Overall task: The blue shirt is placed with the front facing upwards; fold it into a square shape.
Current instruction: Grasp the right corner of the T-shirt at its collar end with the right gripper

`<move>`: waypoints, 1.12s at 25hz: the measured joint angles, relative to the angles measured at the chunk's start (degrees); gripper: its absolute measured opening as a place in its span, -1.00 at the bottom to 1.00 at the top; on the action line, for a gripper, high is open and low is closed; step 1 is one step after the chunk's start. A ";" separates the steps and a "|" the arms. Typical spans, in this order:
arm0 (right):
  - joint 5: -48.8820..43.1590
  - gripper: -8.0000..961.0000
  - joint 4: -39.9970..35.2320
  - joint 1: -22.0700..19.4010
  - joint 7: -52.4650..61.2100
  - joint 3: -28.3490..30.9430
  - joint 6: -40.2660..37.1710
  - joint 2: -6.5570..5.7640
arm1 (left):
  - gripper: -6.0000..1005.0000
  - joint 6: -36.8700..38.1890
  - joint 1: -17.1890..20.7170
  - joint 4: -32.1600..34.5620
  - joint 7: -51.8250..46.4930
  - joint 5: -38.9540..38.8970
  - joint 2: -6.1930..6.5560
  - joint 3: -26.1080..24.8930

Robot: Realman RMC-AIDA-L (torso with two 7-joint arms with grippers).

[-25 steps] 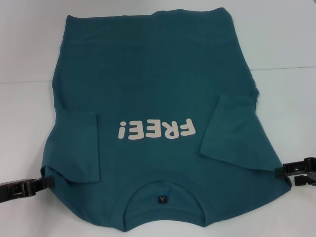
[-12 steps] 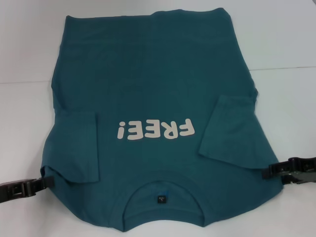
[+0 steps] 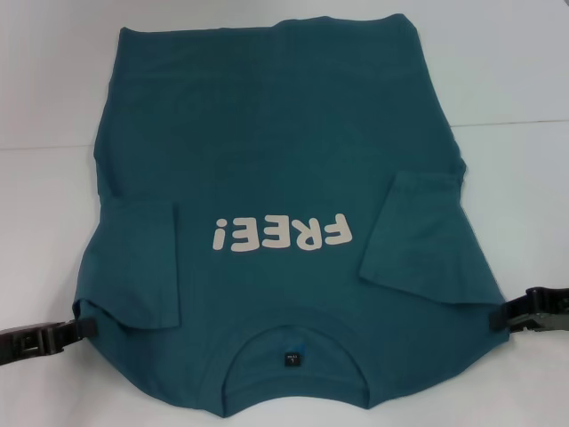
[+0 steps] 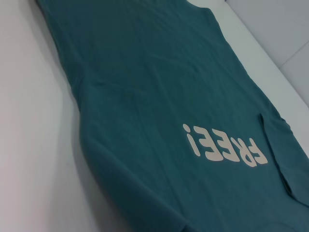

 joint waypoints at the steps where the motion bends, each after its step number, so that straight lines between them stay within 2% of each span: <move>1: 0.00 -0.03 0.00 -0.05 -0.23 0.00 0.06 -0.04 | -0.93 0.00 0.00 0.00 0.00 0.00 0.00 0.06; 3: 0.00 -0.38 -0.01 -0.09 -0.71 0.01 0.12 -0.08 | -0.93 0.02 0.00 0.00 0.00 -0.02 0.00 0.07; 8: 0.00 -0.80 -0.05 -0.14 -1.49 -0.06 0.18 -0.09 | -0.93 0.09 0.00 0.00 0.00 -0.06 0.00 0.02; 13: 0.01 -0.93 -0.66 -0.41 -1.51 0.08 -0.13 -0.51 | -0.93 0.24 0.00 0.19 0.00 -0.09 0.00 -0.22; 19: 0.05 -0.93 -1.88 -0.82 -1.23 0.50 -1.28 -0.86 | -0.93 1.08 0.00 0.41 -0.01 -0.11 0.16 -0.45; 28: 0.34 -0.93 -6.04 -2.97 -1.65 1.80 -7.14 -0.27 | -0.93 4.53 0.40 1.81 -0.06 -0.37 0.41 -2.42</move>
